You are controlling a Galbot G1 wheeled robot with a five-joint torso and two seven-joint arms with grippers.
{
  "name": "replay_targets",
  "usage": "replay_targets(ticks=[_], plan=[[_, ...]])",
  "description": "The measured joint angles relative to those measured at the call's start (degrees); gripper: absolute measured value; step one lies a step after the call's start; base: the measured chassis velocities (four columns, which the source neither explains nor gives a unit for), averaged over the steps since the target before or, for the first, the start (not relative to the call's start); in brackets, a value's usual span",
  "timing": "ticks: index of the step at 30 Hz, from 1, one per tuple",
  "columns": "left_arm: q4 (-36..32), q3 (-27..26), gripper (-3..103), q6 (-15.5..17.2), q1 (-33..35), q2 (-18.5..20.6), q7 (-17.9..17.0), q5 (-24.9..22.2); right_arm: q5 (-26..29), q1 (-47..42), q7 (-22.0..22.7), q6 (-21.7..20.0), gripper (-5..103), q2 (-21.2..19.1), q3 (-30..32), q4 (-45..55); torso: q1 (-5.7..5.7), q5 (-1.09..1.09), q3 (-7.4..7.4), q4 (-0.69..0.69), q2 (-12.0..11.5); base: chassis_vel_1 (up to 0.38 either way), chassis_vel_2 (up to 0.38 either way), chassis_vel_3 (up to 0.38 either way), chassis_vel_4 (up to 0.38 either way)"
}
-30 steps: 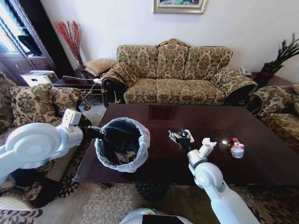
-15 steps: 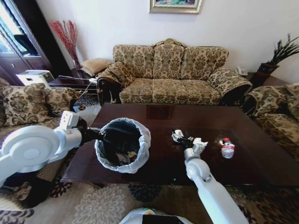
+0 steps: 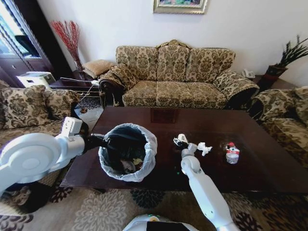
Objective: Move to the front of the table and place the trash on the table into the trash bin.
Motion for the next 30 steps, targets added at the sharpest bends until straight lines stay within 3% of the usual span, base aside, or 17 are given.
replay_targets(ticks=[4,5,10,12,16,17,19,20,22,23,25,26,28,29,30], plan=[[0.1,0.1,0,0.0,0.0,0.4,0.0,0.0,-0.1,1.4,-0.9,0.0,103,0.6,-0.2,-2.3,0.01,-0.06,0.0,0.01,0.0,0.0,0.0,0.0,0.0],[0.1,0.1,0,0.0,0.0,0.4,0.0,0.0,-0.1,1.5,-0.9,0.0,96,0.7,-0.2,-2.4,0.01,-0.07,0.0,0.03,0.0,0.0,0.0,0.0,0.0],[0.4,0.1,0,0.0,0.0,0.8,0.0,0.0,0.0,1.3,-1.5,0.0,89,0.7,-0.4,-2.2,0.0,-0.08,-0.01,0.06,0.0,0.0,0.0,0.0,0.0],[0.6,0.1,0,0.0,-0.1,1.1,0.0,-0.1,0.0,0.5,-2.0,0.0,78,0.5,-0.4,-1.5,0.0,-0.07,-0.01,0.03,0.0,0.0,0.0,0.0,0.0],[0.6,0.2,0,0.0,-0.2,1.3,0.0,-0.1,0.0,-0.2,-2.2,0.0,73,0.3,-0.3,-0.6,0.01,-0.05,-0.01,0.02,0.0,0.0,0.0,0.0,0.0],[0.5,0.2,0,0.0,-0.2,1.3,0.0,-0.1,0.0,-0.4,-2.2,0.1,65,0.1,-0.3,-0.3,0.0,-0.05,-0.01,0.03,0.0,0.0,0.0,0.0,0.0],[0.5,0.2,0,0.0,-0.2,1.2,0.0,-0.1,0.0,-0.7,-2.3,0.1,65,-0.1,-0.2,0.0,0.01,-0.05,-0.01,0.04,0.0,0.0,0.0,0.0,0.0],[0.4,0.2,0,0.0,-0.2,1.1,0.0,-0.1,0.0,-1.0,-2.4,0.1,58,-0.4,-0.2,0.4,0.0,-0.05,-0.01,0.05,0.0,0.0,0.0,0.0,0.0],[0.4,0.2,0,0.0,-0.2,1.1,0.0,-0.1,0.0,-1.1,-2.4,0.2,58,-0.5,-0.1,0.7,0.0,-0.05,-0.01,0.05,0.0,0.0,0.0,0.0,0.0],[0.3,0.1,0,0.0,-0.2,0.9,-0.1,-0.3,0.0,-1.5,-2.5,0.3,51,-0.8,0.0,1.4,0.0,-0.05,-0.01,0.05,0.0,0.0,0.0,0.0,0.0],[0.2,0.1,0,0.0,-0.2,0.8,-0.3,-0.5,0.2,-2.0,-2.7,0.8,51,-1.1,0.0,2.2,0.0,-0.05,0.0,0.05,0.0,0.0,0.0,0.0,0.0],[0.1,0.1,0,0.0,-0.2,0.6,-0.4,-0.7,0.6,-2.7,-3.3,1.8,44,-1.4,0.0,3.6,0.01,-0.04,0.0,0.04,0.0,0.0,0.0,0.0,0.0],[0.1,0.0,0,0.0,-0.2,0.5,-0.5,-0.8,0.7,-3.2,-3.7,2.5,44,-1.7,0.1,5.0,0.01,-0.03,0.01,0.03,0.0,0.0,0.0,0.0,0.0],[0.0,0.0,0,0.0,-0.2,0.3,-0.5,-0.9,1.0,-4.1,-4.3,3.1,37,-2.3,0.3,7.3,0.01,-0.04,0.0,0.04,0.0,0.0,0.0,0.0,0.0],[0.1,-0.1,0,0.0,-0.1,0.1,-0.7,-0.9,1.3,-5.4,-5.2,4.0,37,-3.4,0.6,10.9,0.01,-0.07,0.0,0.03,0.0,0.0,0.0,0.0,0.0]])
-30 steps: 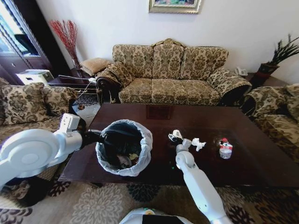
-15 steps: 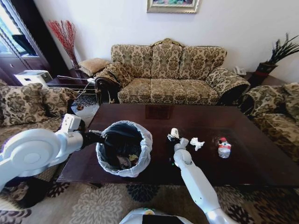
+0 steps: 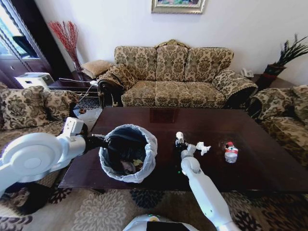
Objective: Move to the front of the table and place the trash on the table into the trash bin.
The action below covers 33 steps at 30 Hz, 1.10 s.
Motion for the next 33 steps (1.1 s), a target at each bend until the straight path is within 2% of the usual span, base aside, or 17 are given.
replay_targets(ticks=[1,4,6,8,9,10,11,12,14,15,16,18,23,28,30,31,33], plan=[[0.0,0.0,0,0.0,0.0,-0.1,0.0,0.0,0.0,-1.1,-0.9,0.8,30,-1.0,0.3,2.9,0.0,0.01,0.0,0.04,0.0,0.0,0.0,0.0,0.0],[0.0,-0.1,0,0.0,0.0,-0.1,-0.1,-0.1,-0.7,-2.7,-2.1,2.0,30,-2.4,0.7,7.6,0.0,0.02,0.0,0.01,0.0,0.0,0.0,0.0,0.0],[0.0,-0.3,0,0.0,-0.1,0.1,-0.1,-0.4,-0.8,-4.4,-4.2,3.9,20,-3.9,1.2,14.0,0.0,0.01,0.0,0.01,0.0,0.0,0.0,0.0,0.0],[0.2,-0.3,0,0.0,-0.2,0.2,-0.1,-0.6,-0.8,-5.0,-5.7,5.1,20,-4.5,1.3,16.7,0.0,0.02,0.0,0.0,0.0,0.0,0.0,0.0,0.0],[0.6,-0.3,0,0.0,-0.3,0.4,-0.6,-2.0,-0.7,-5.6,-7.3,6.4,13,-5.0,1.3,19.4,0.0,0.02,0.0,0.01,0.0,0.0,0.0,0.0,0.0],[1.4,-0.3,0,0.0,-0.8,0.7,-1.6,-5.7,0.3,-6.1,-8.0,6.4,13,-5.7,0.9,23.8,0.0,0.04,0.0,0.01,0.0,0.0,0.0,0.0,0.0],[1.4,-0.3,0,0.0,-0.8,0.7,-1.6,-5.7,0.3,-6.1,-8.0,6.4,13,-5.7,0.9,23.8,0.0,0.04,0.0,0.01,0.0,0.0,0.0,0.0,0.0],[2.5,-0.1,0,0.0,-1.2,1.1,-2.0,-9.5,2.6,-5.9,-7.6,4.5,6,-6.2,0.0,29.0,0.0,0.02,-0.01,0.01,0.0,0.0,0.0,0.0,0.0],[4.0,0.2,0,0.0,-1.3,1.7,-2.2,-11.1,5.5,-5.3,-7.8,2.5,6,-6.6,-1.1,34.0,0.0,0.0,-0.01,0.0,0.0,0.0,0.0,0.0,0.0],[6.7,0.5,0,0.0,-1.3,2.8,-2.7,-12.0,9.4,-3.9,-9.8,0.3,1,-7.4,-2.5,39.7,-0.01,-0.01,-0.01,0.0,0.0,0.0,0.0,0.0,0.0],[6.7,0.5,0,0.0,-1.3,2.8,-2.7,-12.0,9.4,-3.9,-9.8,0.3,1,-7.4,-2.5,39.7,-0.01,-0.01,-0.01,0.0,0.0,0.0,0.0,0.0,0.0],[8.4,0.8,0,0.0,-1.3,4.7,-2.7,-12.4,12.5,-1.9,-14.8,-1.5,1,-9.3,-5.3,43.8,0.0,-0.01,-0.01,0.03,0.0,0.0,0.0,0.0,0.0],[9.3,1.4,0,0.0,-1.2,8.9,-2.6,-12.5,15.4,1.3,-18.9,-4.1,1,-11.6,-10.5,46.4,0.0,0.04,-0.01,0.0,0.0,0.0,0.0,0.0,0.0],[10.2,1.9,0,0.0,-1.0,11.2,-2.5,-12.3,14.7,1.5,-20.6,-5.2,1,-11.7,-13.5,46.6,0.0,0.03,0.0,0.0,0.0,0.0,0.0,0.0,0.0],[10.7,2.0,0,0.0,-1.1,12.6,-2.4,-12.1,11.0,1.2,-21.5,-6.2,1,-11.6,-15.6,45.3,0.0,0.0,0.0,0.02,0.0,0.0,0.0,0.0,0.0],[10.7,2.0,0,0.0,-1.2,13.5,-2.3,-12.1,6.7,1.0,-22.1,-6.6,1,-11.6,-16.9,44.1,0.0,0.0,0.0,0.02,0.0,0.0,0.0,0.0,0.0],[10.6,2.0,0,0.0,-1.3,14.0,-2.2,-12.1,3.6,0.8,-22.5,-6.4,1,-11.5,-17.9,43.0,0.0,0.01,0.0,0.01,0.0,0.0,0.0,0.0,0.0]])
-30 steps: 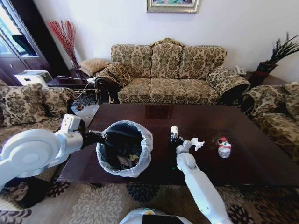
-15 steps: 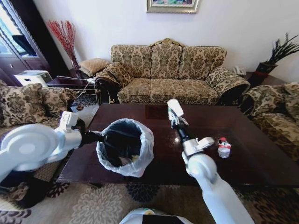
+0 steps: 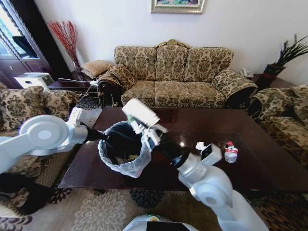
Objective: Move to the front of the table and place the trash on the table into the trash bin.
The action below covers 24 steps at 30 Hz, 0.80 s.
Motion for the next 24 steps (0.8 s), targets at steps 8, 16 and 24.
replay_targets(ticks=[8,16,24], plan=[[-0.6,0.0,0,0.0,-0.1,0.7,0.5,0.0,-2.6,1.0,0.2,0.3,13,0.5,-3.0,-2.3,0.0,-0.01,0.0,0.01,0.0,0.0,0.0,0.0,0.0],[-1.4,0.0,0,-0.5,-0.1,0.7,0.5,0.2,-2.9,1.7,0.2,0.7,40,1.2,-4.0,-3.7,0.0,0.01,0.0,-0.01,0.0,0.0,0.0,0.0,0.0],[-2.6,0.0,0,-0.6,-0.6,0.8,0.0,0.2,-2.6,0.5,0.3,2.6,73,1.4,-1.9,-2.3,0.0,0.01,0.0,-0.01,0.0,0.0,0.0,0.0,0.0]])
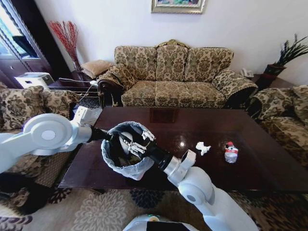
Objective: Move to the front of the table and place the trash on the table into the trash bin.
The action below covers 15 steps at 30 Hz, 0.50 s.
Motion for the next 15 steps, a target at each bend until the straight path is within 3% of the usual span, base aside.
replay_targets(ticks=[6,7,10,13,15], plan=[[-0.6,0.0,0,0.0,0.0,-0.4,-0.3,0.0,0.4,-0.8,1.5,1.2,89,-0.1,2.5,0.9,0.0,0.0,0.0,0.0,0.0,0.0,0.0,0.0,0.0],[-0.6,0.0,0,0.0,0.0,-0.7,-0.4,0.2,0.8,-1.3,3.6,1.4,97,0.1,4.6,1.7,0.0,0.0,0.0,0.01,0.0,0.0,0.0,0.0,0.0],[-0.6,0.0,0,0.2,0.0,-1.2,-0.4,1.0,0.7,-2.4,6.9,1.5,99,0.2,7.6,1.9,0.0,0.0,0.0,0.01,0.0,0.0,0.0,0.0,0.0],[-1.1,0.1,0,0.5,0.3,-2.4,-0.2,3.2,1.1,-6.5,12.5,2.2,100,0.3,16.4,-2.1,0.0,-0.02,0.0,0.02,0.0,0.0,0.0,0.0,0.0],[-1.3,0.2,0,0.5,0.5,-2.7,0.0,4.1,1.1,-8.1,13.1,2.5,100,0.4,19.8,-5.0,0.0,0.0,0.0,0.0,0.0,0.0,0.0,0.0,0.0]])
